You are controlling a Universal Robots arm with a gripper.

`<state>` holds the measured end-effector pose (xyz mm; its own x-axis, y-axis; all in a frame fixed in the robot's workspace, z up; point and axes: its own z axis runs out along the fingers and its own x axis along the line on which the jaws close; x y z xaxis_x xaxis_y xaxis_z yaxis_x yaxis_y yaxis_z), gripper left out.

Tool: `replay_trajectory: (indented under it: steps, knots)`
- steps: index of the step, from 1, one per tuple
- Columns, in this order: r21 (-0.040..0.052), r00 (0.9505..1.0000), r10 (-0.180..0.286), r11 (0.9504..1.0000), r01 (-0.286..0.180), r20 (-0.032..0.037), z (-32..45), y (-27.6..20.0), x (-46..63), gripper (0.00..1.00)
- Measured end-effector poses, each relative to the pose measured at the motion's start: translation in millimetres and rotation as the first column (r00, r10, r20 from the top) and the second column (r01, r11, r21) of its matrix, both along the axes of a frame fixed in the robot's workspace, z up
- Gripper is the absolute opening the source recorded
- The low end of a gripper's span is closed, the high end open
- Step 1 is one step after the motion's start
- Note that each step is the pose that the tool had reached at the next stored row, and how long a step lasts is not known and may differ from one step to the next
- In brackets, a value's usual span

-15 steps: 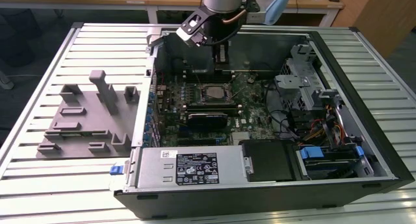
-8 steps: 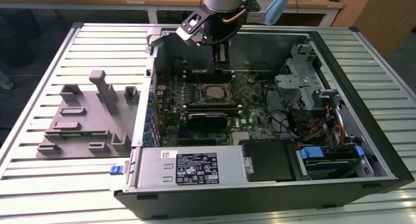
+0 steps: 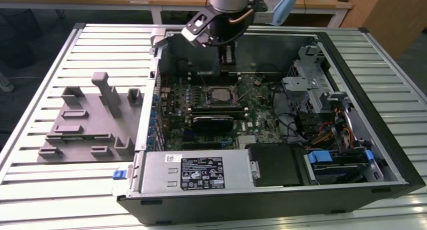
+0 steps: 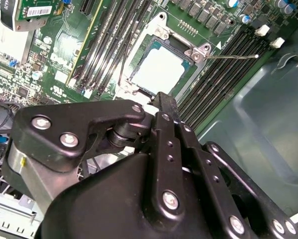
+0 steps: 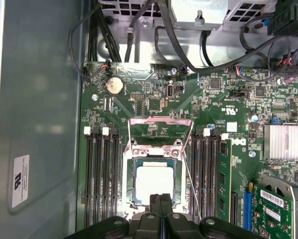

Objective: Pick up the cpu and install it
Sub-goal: 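Close the cpu cover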

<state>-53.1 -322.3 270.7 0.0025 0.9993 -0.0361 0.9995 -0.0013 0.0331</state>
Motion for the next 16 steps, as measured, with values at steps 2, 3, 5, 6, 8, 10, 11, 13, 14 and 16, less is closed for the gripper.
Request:
replay_trajectory:
  steps: [2, 3, 5, 6, 8, 10, 11, 13, 14, 16]
  knots:
    - [0.0001, 1.0000, 0.000, 1.0000, 0.000, 0.0000, 0.0, 0.0, 1.9, 0.11]
    - [0.0001, 1.0000, 0.000, 1.0000, 0.000, 0.0000, 0.0, 0.0, 3.1, 0.11]
    - [0.0002, 1.0000, 0.000, 1.0000, 0.000, -0.0001, -0.1, 0.0, 5.9, 0.11]
    - [0.0001, 1.0000, 0.000, 1.0000, 0.000, -0.0003, -0.1, 0.0, 7.4, 0.11]
    - [0.0001, 1.0000, 0.000, 1.0000, 0.000, -0.0005, -0.1, 0.0, 10.6, 0.11]
    - [0.0002, 1.0000, 0.000, 1.0000, 0.000, -0.0007, -0.1, 0.0, 14.2, 0.11]
    - [0.0002, 1.0000, 0.000, 1.0000, 0.000, -0.0009, -0.1, 0.0, 16.1, 0.11]
    - [0.0002, 1.0000, 0.000, 1.0000, 0.000, -0.0012, -0.1, 0.0, 19.9, 0.11]
    - [0.0001, 1.0000, 0.000, 1.0000, 0.000, -0.0013, -0.1, 0.0, 21.8, 0.11]
    - [0.0003, 1.0000, 0.000, 1.0000, 0.000, -0.0016, -0.1, 0.0, 25.9, 0.11]
